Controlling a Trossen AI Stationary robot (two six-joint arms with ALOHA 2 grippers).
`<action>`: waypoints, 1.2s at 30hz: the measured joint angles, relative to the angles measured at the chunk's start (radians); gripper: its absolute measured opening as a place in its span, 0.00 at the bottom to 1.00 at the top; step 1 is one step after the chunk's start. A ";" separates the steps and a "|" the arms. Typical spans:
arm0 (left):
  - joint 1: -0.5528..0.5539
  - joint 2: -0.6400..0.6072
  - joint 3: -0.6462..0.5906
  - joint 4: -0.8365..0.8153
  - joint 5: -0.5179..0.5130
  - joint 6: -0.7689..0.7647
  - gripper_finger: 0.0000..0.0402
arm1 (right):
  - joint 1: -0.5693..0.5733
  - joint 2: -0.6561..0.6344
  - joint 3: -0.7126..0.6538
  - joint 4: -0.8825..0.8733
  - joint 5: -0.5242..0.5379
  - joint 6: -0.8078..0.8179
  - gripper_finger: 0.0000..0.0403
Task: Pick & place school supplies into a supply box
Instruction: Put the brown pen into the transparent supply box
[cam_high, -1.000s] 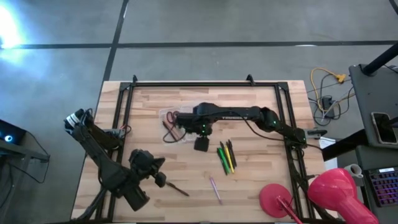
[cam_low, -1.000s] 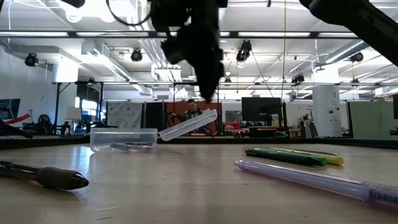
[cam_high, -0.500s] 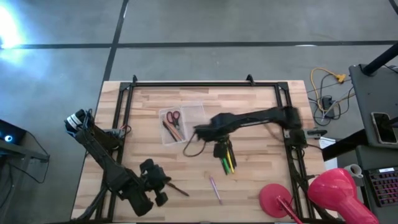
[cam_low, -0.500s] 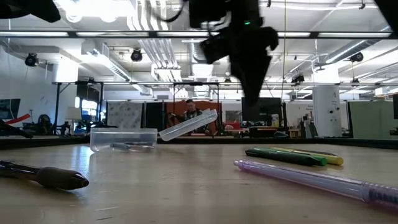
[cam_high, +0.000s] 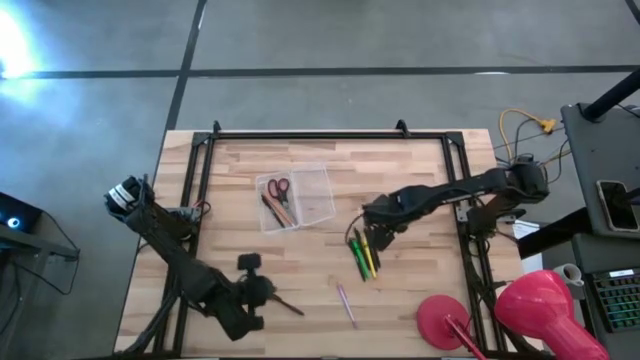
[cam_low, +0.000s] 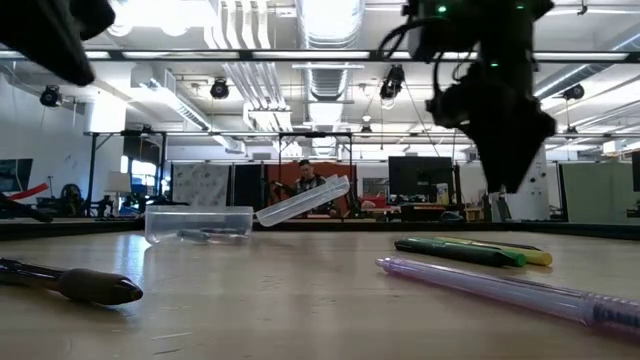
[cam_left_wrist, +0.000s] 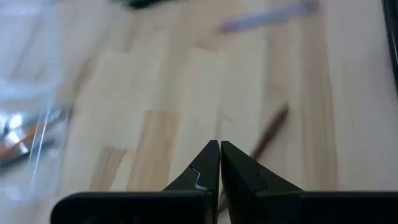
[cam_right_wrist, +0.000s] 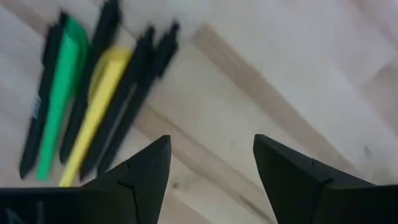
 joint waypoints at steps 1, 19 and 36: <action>0.008 0.010 0.008 0.003 0.034 0.083 0.00 | 0.008 -0.008 -0.017 0.002 -0.002 0.010 0.54; 0.093 0.066 0.090 0.177 0.150 0.134 0.00 | 0.129 -0.026 -0.098 -0.002 -0.032 0.097 0.54; 0.119 0.117 0.026 0.298 0.265 0.220 0.01 | 0.169 -0.026 -0.099 -0.003 -0.050 0.112 0.54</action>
